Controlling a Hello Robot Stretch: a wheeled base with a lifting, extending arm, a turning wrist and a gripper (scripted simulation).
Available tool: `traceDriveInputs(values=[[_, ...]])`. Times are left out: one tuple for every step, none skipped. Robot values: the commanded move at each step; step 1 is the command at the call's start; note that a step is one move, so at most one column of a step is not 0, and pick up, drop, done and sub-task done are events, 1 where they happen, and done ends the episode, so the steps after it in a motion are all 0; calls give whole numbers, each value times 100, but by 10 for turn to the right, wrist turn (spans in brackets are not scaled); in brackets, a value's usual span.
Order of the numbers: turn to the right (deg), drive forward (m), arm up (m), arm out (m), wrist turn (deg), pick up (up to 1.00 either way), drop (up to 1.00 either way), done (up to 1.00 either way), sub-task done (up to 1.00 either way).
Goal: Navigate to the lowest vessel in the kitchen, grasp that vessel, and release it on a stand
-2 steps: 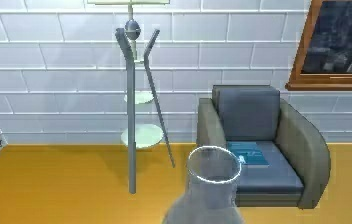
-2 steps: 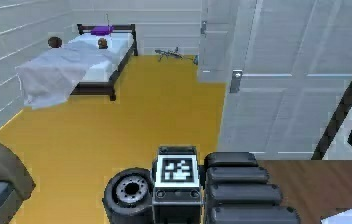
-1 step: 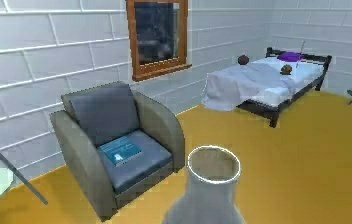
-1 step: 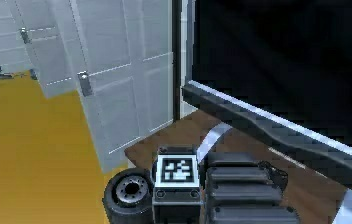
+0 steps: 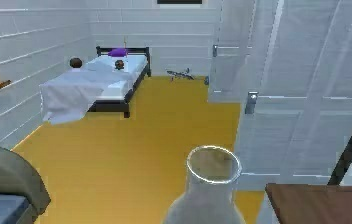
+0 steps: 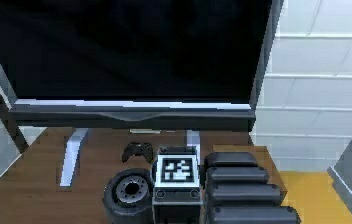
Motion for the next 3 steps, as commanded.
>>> traceDriveInputs(values=[[450,0,0,0,0,0,0,0,0],[210,0,0,0,0,0,0,0,0],[0,10,0,0,0,0,0,0,0]])
